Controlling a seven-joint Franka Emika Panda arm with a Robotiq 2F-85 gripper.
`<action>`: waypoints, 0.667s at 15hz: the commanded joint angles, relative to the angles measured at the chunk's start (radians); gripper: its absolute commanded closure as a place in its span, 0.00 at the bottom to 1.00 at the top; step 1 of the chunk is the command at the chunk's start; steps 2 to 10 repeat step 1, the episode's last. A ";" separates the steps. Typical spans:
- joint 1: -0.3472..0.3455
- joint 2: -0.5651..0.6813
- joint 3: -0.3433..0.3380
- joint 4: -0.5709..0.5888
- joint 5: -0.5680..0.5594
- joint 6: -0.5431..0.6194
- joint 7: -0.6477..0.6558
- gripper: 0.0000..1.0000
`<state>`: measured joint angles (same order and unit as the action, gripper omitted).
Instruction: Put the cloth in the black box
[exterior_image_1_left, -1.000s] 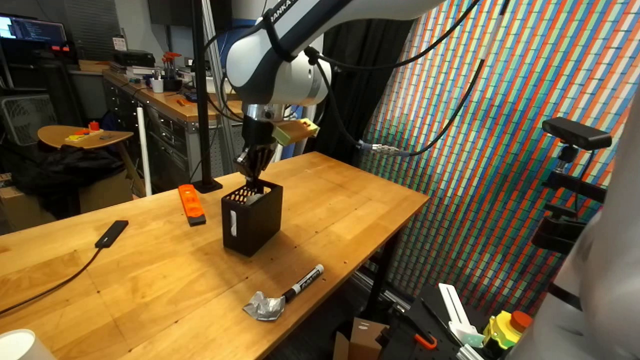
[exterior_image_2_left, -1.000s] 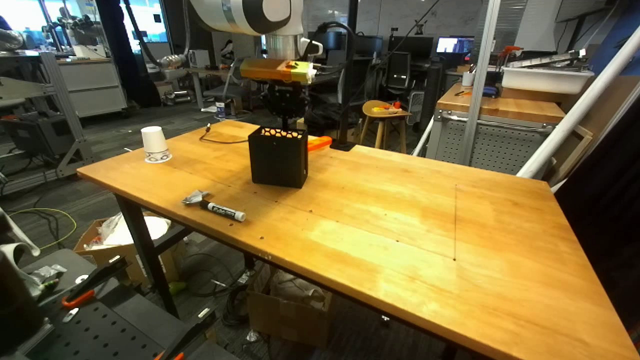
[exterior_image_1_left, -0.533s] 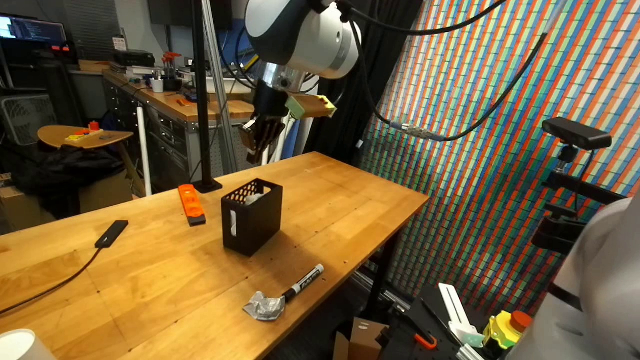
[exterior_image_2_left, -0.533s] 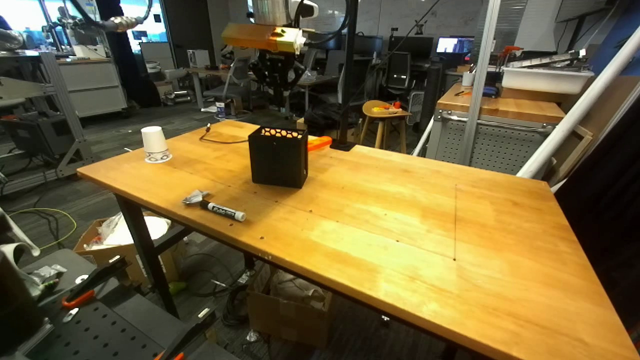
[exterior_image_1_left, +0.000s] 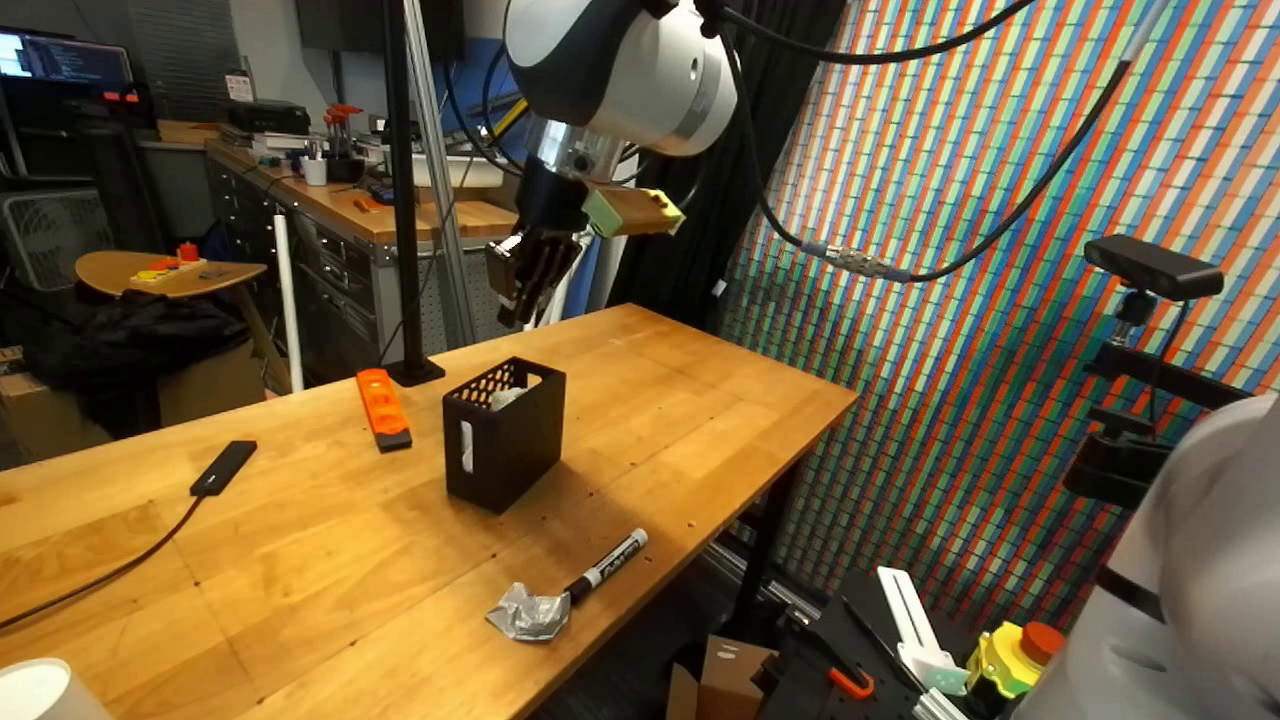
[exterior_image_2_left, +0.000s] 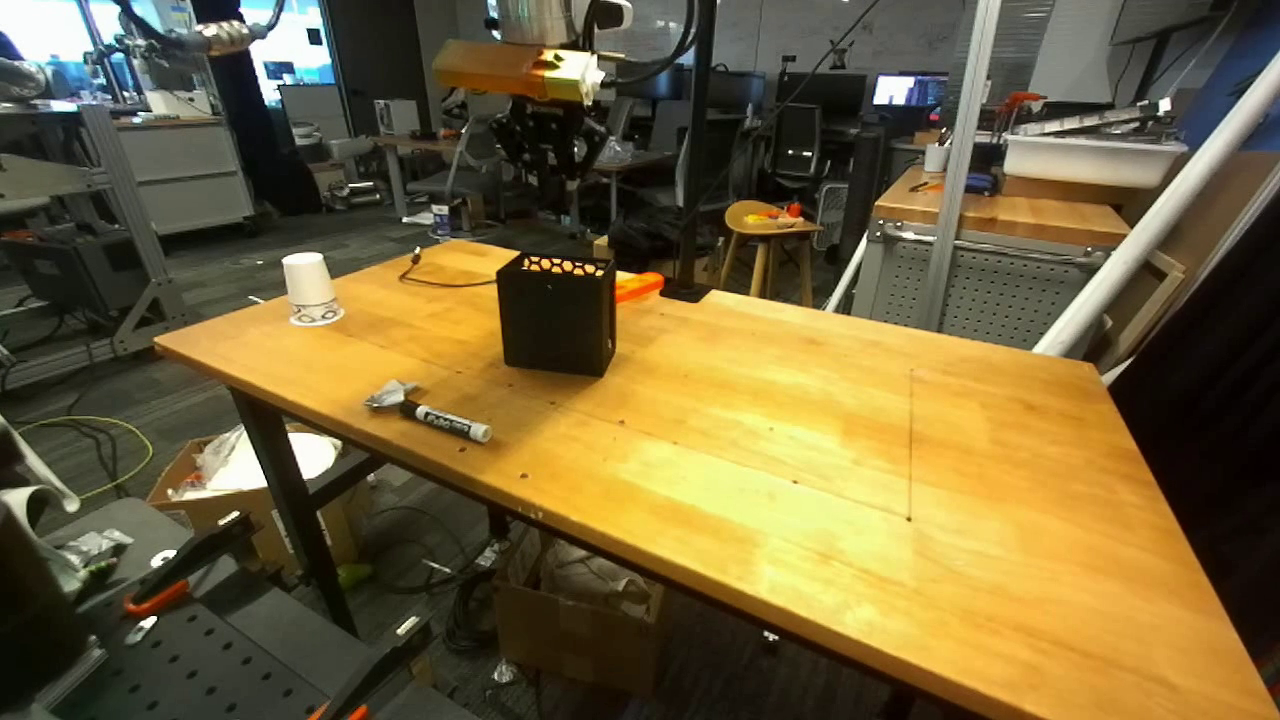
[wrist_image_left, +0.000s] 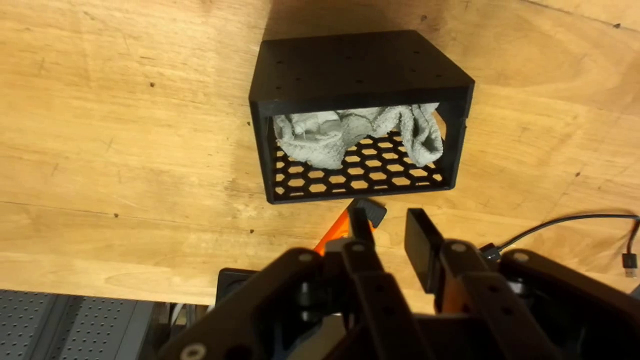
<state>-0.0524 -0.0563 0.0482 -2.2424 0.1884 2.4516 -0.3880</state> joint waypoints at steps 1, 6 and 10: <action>0.025 0.000 -0.024 0.001 -0.004 0.000 0.004 0.73; 0.025 0.000 -0.024 0.001 -0.004 0.000 0.004 0.73; 0.025 0.000 -0.024 0.001 -0.004 0.000 0.004 0.73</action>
